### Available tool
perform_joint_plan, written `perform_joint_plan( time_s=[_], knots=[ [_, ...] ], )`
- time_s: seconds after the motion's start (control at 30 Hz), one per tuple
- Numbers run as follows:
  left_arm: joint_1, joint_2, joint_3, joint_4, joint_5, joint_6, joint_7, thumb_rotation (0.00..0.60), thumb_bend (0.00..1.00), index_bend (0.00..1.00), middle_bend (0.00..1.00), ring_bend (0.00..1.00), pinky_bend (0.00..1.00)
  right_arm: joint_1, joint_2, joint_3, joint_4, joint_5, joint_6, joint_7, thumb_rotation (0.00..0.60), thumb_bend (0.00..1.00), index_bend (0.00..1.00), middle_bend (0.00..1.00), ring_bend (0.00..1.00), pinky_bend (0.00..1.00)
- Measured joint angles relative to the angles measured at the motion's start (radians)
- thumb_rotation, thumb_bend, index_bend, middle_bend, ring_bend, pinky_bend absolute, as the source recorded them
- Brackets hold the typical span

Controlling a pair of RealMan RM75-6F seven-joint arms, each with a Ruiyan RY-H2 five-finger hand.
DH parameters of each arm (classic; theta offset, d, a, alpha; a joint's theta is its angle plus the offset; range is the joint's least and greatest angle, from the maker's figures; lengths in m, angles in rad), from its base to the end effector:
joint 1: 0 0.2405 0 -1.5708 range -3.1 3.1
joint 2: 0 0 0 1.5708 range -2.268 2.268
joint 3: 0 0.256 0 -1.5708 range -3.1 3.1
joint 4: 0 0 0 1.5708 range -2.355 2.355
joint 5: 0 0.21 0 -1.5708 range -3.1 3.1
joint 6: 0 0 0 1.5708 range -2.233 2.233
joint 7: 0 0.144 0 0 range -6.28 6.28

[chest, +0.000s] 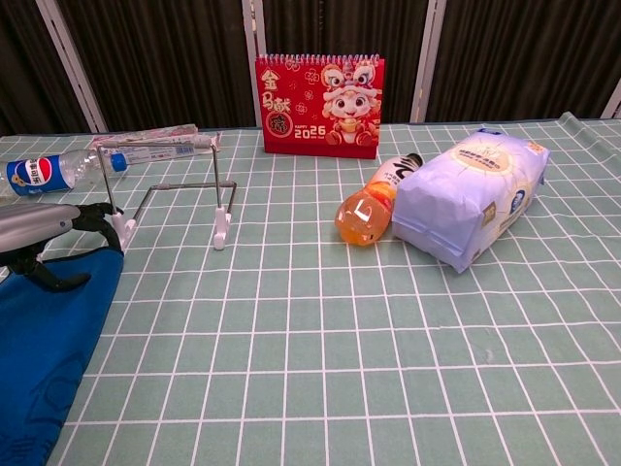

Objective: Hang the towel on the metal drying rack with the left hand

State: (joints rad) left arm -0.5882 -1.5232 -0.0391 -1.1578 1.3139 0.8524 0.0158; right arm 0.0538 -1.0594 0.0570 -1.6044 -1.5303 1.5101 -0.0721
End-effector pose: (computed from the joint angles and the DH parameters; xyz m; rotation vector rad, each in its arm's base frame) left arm -0.2818 0.3265 -0.0038 -1.8625 -1.0456 -0.6611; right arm -0.3160 -0.1731 0.1817 1.4157 -0.7786 0.8154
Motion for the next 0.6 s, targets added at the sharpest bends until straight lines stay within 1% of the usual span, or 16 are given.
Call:
perform_joint_plan(
  time_s=[0.43,0.6],
  knots=[
    [0.01,-0.019,0.0,0.015,-0.009,0.009,0.006,0.6,0.48,0.39,0.0,0.0,0.0,0.002,-0.001,0.0,0.002,0.003,-0.004,0.001,0.6,0.0,0.03,0.0,0.0,0.0],
    [0.012,-0.019,-0.001,0.013,-0.015,0.007,0.023,0.6,0.48,0.44,0.0,0.0,0.0,0.001,0.0,0.0,0.001,0.001,-0.002,0.004,0.6,0.0,0.03,0.0,0.0,0.0]
  ],
)
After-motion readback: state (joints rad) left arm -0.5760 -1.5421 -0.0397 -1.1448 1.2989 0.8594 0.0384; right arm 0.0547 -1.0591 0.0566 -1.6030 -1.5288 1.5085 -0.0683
